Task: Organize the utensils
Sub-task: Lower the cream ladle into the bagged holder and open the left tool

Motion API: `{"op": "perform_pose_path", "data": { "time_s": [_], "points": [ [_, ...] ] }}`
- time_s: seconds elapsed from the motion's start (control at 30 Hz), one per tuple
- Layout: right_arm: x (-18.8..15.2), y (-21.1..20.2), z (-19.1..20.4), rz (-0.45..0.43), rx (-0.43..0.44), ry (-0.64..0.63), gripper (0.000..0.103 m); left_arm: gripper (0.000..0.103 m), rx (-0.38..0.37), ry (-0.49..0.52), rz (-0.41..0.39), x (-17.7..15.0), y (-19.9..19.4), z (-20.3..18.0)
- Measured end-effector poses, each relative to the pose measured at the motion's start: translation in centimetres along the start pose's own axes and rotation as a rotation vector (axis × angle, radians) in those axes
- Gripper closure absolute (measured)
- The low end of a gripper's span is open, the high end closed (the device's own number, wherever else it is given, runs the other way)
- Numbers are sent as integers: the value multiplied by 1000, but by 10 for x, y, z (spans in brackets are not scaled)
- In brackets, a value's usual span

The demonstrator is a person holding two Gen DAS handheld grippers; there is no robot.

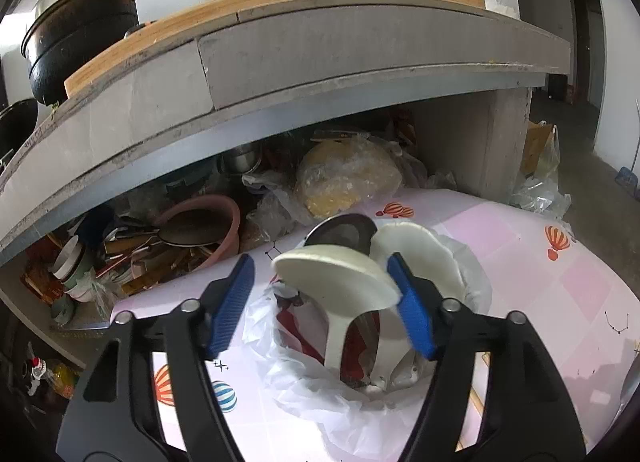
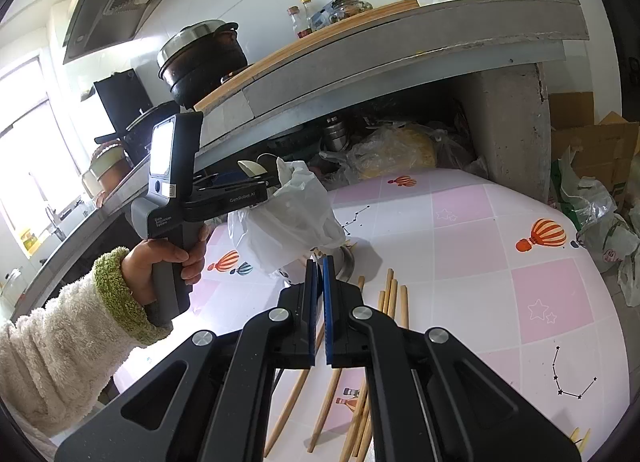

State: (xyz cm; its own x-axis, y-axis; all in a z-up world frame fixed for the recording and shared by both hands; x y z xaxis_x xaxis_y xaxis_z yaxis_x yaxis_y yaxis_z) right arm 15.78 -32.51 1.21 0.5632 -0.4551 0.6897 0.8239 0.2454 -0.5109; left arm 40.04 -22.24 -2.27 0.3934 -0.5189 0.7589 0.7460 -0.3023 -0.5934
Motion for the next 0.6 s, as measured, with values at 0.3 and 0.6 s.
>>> {"op": "perform_pose_path", "data": {
  "time_s": [0.3, 0.6],
  "points": [
    [0, 1, 1, 2, -1, -3, 100, 22, -22, -13, -19, -1, -8, 4],
    [2, 1, 2, -3, -8, -12, 100, 20, -91, -81, -57, -3, -31, 11]
  ]
}}
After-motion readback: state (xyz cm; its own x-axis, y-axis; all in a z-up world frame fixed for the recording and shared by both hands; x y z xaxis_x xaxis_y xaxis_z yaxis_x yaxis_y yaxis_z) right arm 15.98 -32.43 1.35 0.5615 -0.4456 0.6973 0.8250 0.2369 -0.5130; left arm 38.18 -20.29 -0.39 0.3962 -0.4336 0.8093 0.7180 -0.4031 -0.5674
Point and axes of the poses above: each gripper's, at about its wrist camera, not at the fingertips, and y roughly the way its jaws point, z to its left, x to its top, the point moved 8 cm from there along y, roughly the way its jaws point, and after that the axes turned 7 degrees about y, right-handed, at the moved point
